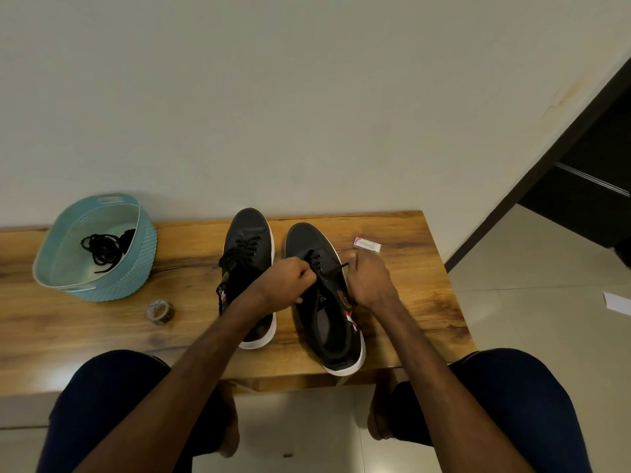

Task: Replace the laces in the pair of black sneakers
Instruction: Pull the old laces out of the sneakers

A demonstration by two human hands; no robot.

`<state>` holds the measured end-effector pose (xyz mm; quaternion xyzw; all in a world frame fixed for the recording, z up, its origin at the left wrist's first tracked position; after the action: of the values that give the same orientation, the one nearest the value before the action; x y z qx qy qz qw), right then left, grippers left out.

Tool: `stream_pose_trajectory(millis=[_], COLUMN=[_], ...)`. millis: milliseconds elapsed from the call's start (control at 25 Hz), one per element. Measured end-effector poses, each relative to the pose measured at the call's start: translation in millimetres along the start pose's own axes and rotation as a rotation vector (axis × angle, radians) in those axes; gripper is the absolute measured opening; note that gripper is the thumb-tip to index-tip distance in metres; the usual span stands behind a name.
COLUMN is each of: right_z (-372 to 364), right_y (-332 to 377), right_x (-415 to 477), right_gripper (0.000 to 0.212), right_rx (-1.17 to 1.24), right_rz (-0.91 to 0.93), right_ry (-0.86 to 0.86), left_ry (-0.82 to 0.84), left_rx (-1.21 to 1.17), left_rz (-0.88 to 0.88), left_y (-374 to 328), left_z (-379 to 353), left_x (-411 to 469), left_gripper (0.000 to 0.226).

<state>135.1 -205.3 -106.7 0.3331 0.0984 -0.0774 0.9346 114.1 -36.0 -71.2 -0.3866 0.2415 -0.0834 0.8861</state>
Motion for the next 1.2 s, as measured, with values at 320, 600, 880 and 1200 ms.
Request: stream_pose_trajectory(millis=[320, 600, 880, 1200], right_z=[-2, -8, -5, -10], right_y=[24, 32, 0, 1], right_x=[-36, -40, -19, -15], right_gripper=[0.043, 0.030, 0.030, 0.031], right_rx=[-0.165, -0.248, -0.258, -0.213], right_rz=[0.323, 0.425, 0.123, 0.101], right_ry=[0.131, 0.202, 0.012, -0.010], left_ry=[-0.202, -0.314, -0.179, -0.225], left_rx=[0.311, 0.183, -0.242, -0.136], left_rz=[-0.070, 0.020, 0.113, 0.096], left_y=[-4, -10, 0, -1], left_z=[-13, -11, 0, 30], left_x=[11, 7, -2, -23], left_gripper=[0.034, 0.052, 0.032, 0.030])
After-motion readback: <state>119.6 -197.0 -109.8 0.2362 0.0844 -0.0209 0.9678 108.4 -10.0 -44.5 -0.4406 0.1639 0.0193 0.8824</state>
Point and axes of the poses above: each hand's wrist, its own x-axis towards the middle knuckle, its own z-axis out of the back of the hand, y = z × x, the point moved 5 cm from there along x, towards the middle knuckle, and after that the axes turned 1 degree about y, right-handed, at the moved point
